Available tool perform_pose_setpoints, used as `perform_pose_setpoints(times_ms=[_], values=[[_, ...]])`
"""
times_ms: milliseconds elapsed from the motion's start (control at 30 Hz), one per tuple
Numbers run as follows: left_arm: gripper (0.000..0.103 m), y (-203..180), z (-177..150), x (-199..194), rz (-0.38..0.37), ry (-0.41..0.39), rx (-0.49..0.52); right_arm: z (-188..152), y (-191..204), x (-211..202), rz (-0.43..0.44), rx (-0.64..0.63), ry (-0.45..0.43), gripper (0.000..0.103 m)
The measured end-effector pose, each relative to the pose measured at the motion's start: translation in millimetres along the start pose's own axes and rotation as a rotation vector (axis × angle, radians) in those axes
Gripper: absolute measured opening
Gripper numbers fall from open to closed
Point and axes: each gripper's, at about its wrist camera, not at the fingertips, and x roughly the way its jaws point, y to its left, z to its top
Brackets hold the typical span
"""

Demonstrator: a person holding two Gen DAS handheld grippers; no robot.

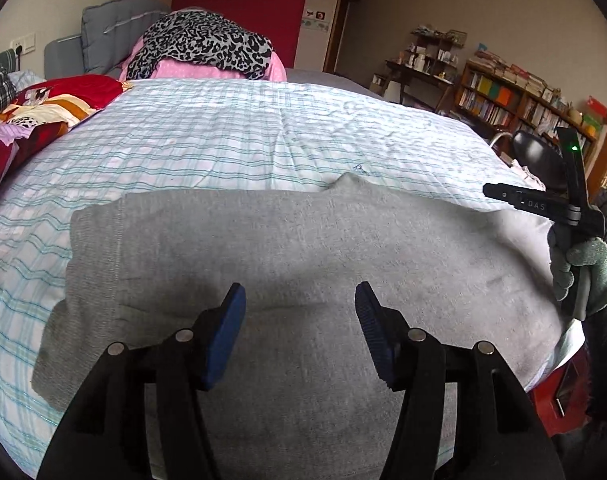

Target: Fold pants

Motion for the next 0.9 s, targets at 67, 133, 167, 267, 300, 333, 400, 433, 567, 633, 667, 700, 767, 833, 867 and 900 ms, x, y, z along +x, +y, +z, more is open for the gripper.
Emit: perform_pose_setpoints(times_ms=[67,133,167,267,300,333,400,433,567,633,667,700,767,833,867,900], values=[[0.057,-3,-4,10,-0.012,0.025,-0.009,-13,-26,-3,-0.082,0.022,0.021,0.049],[0.057,-4,-7,19,-0.004,0.043,-0.017,-25,-49,-3,-0.156,0.048,0.044,0.049],[0.057,-3,-8,23,0.002,0.05,-0.02,-30,-59,-3,-0.202,0.055,0.052,0.049],[0.057,-3,-12,30,0.015,0.059,-0.015,-44,-87,2,-0.283,0.091,0.089,0.049],[0.058,-4,-12,31,0.022,0.058,-0.003,-48,-96,4,-0.281,0.112,0.103,0.051],[0.058,-6,-14,32,0.031,0.059,0.012,-52,-104,7,-0.272,0.133,0.115,0.054],[0.058,-9,-17,36,0.052,0.061,0.046,-59,-119,14,-0.23,0.18,0.133,0.058],[0.059,-11,-19,37,0.063,0.057,0.065,-63,-126,18,-0.197,0.202,0.139,0.059],[0.059,-13,-23,38,0.088,0.04,0.1,-67,-132,16,-0.159,0.236,0.131,0.059],[0.059,-12,-21,38,0.087,0.045,0.089,-67,-130,15,-0.168,0.228,0.131,0.059],[0.059,-12,-20,39,0.093,0.049,0.087,-67,-130,15,-0.168,0.229,0.131,0.059],[0.06,-14,-17,39,0.1,0.054,0.087,-67,-129,14,-0.168,0.231,0.128,0.059],[0.063,-19,-12,39,0.106,0.06,0.089,-67,-128,9,-0.178,0.228,0.113,0.058],[0.063,-27,-9,38,0.106,0.053,0.107,-68,-125,-4,-0.191,0.225,0.07,0.059],[0.063,-31,-8,37,0.102,0.047,0.117,-69,-122,-13,-0.185,0.221,0.04,0.06],[0.064,-35,-6,37,0.096,0.042,0.121,-71,-120,-22,-0.183,0.218,0.018,0.06]])
